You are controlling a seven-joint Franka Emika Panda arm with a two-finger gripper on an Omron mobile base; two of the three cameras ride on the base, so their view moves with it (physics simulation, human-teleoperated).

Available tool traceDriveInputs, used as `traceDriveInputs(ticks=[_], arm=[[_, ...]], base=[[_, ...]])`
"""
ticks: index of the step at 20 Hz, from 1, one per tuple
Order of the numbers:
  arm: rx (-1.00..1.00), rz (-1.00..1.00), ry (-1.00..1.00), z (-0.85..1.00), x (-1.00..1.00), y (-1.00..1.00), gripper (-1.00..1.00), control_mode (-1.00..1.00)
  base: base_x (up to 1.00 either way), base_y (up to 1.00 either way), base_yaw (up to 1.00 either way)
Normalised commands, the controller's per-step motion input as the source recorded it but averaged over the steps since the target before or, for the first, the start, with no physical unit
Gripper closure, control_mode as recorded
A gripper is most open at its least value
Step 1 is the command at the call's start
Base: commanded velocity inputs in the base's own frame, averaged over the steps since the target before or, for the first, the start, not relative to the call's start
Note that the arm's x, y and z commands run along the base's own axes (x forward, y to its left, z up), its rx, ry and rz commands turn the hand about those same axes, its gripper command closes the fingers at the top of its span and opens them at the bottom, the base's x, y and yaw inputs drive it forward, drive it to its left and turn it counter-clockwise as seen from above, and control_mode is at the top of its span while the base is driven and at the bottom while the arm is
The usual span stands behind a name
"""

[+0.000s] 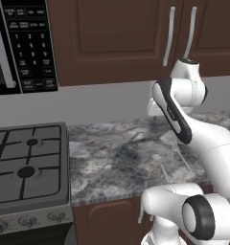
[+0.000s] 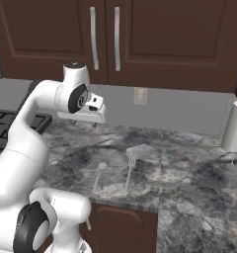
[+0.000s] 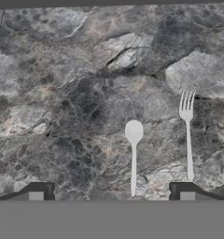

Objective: Take the fork and place it on the left side of the plate. Then take the spoon and place it on the right side of the plate. Make sure they're directly next to the plate.

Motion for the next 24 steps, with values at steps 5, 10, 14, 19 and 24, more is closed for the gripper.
traceDriveInputs(ticks=[5, 10, 14, 19, 24], arm=[[0.00, 0.00, 0.00, -0.23, 0.00, -0.49, -1.00, -1.00], [-0.03, 0.00, 0.04, -0.42, 0.00, -0.05, -1.00, -1.00], [-0.07, 0.00, 0.08, -0.67, 0.00, 0.00, -1.00, -1.00], [-0.05, 0.00, 0.07, -0.69, 0.00, 0.00, -1.00, -1.00], [-0.05, 0.00, 0.04, -0.79, 0.00, 0.00, -1.00, -1.00]], base=[[0.00, 0.00, 0.00], [0.00, 0.00, 0.00], [0.00, 0.00, 0.00], [0.00, 0.00, 0.00], [0.00, 0.00, 0.00]])
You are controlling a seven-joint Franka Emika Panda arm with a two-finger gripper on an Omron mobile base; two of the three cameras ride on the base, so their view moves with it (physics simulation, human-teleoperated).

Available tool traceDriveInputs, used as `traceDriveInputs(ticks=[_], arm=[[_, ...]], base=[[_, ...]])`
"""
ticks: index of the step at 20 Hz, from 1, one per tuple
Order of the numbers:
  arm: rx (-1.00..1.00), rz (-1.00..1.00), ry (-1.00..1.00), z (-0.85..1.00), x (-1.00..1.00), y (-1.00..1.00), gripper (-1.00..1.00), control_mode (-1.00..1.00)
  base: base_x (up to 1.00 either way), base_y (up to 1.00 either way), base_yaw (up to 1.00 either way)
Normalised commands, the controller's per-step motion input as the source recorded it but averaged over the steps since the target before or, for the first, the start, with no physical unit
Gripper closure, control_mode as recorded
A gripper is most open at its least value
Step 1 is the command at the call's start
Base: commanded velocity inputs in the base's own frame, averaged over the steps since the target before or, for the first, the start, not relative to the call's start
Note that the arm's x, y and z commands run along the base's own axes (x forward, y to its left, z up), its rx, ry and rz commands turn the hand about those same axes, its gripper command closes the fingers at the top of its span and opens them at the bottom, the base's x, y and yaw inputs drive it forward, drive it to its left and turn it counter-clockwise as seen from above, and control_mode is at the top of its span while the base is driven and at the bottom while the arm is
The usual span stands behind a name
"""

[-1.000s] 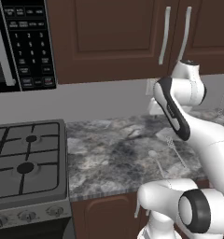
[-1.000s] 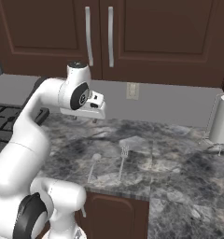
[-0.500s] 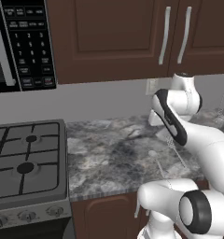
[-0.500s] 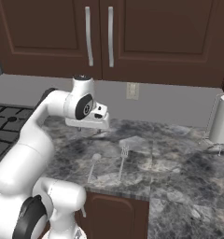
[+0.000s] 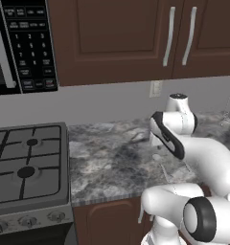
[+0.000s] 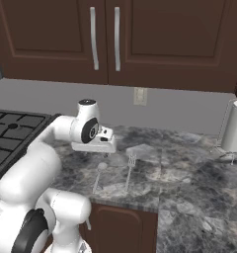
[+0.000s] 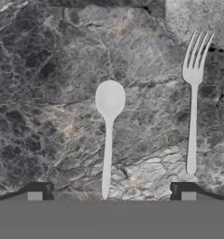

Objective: Take the fork and place it on the left side of the plate. Then take the spoon and place it on the right side of the plate. Make sure they're directly next to the plate.

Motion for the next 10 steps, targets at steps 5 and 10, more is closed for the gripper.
traceDriveInputs(ticks=[5, 10], arm=[[0.00, 0.00, 0.00, -0.74, 0.00, 0.00, -1.00, -1.00], [0.00, 0.00, 0.00, -0.66, 0.00, 0.00, -1.00, -1.00]], base=[[0.00, 0.00, 0.00], [0.00, 0.00, 0.00]])
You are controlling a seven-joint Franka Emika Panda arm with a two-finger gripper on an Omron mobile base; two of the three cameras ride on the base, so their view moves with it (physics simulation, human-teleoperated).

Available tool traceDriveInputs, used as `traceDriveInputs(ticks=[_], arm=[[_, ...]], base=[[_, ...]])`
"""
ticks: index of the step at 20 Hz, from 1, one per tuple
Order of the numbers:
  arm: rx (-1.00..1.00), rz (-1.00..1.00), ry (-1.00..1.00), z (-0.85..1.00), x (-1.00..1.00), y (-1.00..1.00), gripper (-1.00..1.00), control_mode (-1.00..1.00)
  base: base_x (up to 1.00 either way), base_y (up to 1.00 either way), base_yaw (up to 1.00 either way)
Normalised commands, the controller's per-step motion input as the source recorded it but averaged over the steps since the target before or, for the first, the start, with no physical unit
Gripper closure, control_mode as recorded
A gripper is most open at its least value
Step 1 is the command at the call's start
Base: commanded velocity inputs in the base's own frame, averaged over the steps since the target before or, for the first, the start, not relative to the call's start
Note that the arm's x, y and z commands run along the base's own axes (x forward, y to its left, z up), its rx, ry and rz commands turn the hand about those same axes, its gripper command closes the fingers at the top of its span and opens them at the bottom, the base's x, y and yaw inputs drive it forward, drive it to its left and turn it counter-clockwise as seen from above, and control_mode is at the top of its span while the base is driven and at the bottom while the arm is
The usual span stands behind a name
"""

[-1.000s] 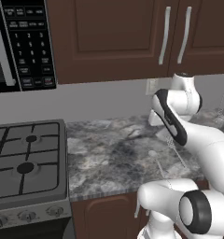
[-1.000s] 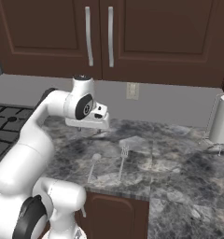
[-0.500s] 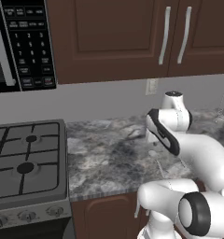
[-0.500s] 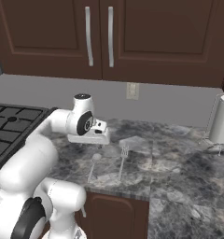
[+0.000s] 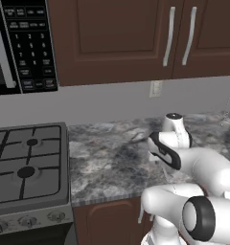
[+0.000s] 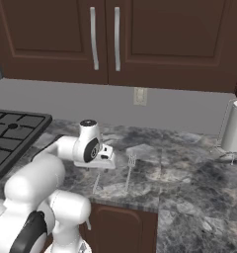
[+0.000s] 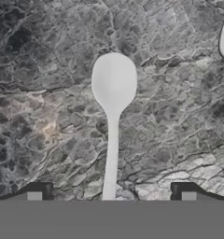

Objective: Take the fork and place it on the left side of the plate. Then take the spoon and place it on the right side of the plate. Make sure they're directly next to the plate.

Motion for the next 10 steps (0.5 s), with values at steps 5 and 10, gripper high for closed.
traceDriveInputs(ticks=[5, 10], arm=[[0.00, 0.00, 0.00, -0.57, 0.01, 0.00, -1.00, -1.00], [0.00, 0.00, 0.00, -0.43, 0.15, 0.00, -1.00, -1.00]], base=[[0.00, 0.00, 0.00], [0.00, 0.00, 0.00]])
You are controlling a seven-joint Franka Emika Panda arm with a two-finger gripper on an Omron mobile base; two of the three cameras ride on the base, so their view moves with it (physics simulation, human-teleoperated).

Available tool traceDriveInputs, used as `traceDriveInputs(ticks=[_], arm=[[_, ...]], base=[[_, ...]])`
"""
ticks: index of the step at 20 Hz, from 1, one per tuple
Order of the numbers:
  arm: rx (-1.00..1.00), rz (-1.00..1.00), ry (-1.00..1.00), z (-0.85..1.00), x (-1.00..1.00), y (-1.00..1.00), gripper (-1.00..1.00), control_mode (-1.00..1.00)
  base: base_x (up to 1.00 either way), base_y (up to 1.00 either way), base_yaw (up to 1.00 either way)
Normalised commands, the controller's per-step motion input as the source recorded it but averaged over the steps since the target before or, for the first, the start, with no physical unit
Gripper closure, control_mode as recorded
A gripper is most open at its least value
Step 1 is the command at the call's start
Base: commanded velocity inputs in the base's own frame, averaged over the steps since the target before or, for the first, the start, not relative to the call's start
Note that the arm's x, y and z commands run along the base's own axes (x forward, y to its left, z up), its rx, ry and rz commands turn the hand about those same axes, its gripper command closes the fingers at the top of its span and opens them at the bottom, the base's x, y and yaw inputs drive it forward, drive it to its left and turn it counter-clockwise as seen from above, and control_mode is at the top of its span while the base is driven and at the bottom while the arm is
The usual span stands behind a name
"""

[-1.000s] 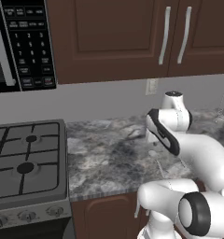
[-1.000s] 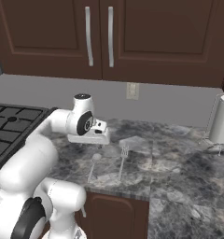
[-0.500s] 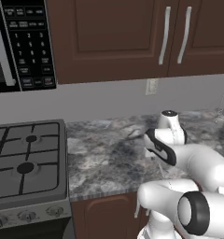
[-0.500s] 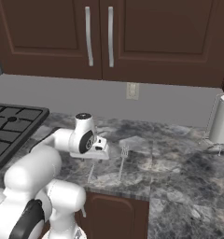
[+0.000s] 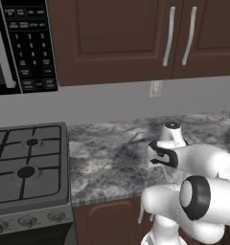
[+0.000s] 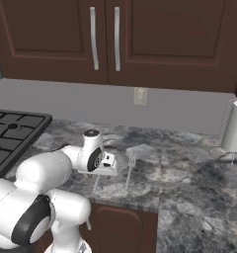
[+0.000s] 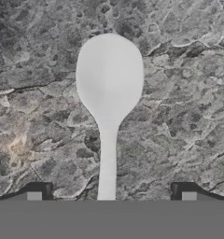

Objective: Take the fork and place it on the left side of the plate. Then take the spoon and place it on the right side of the plate. Make sure they're directly next to the plate.

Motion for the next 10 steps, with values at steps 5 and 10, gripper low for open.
traceDriveInputs(ticks=[5, 10], arm=[[0.00, 0.00, 0.00, -0.43, 0.13, 0.00, -1.00, -1.00], [0.00, 0.00, 0.00, -0.66, 0.00, 0.00, -1.00, -1.00]], base=[[0.00, 0.00, 0.00], [0.00, 0.00, 0.00]])
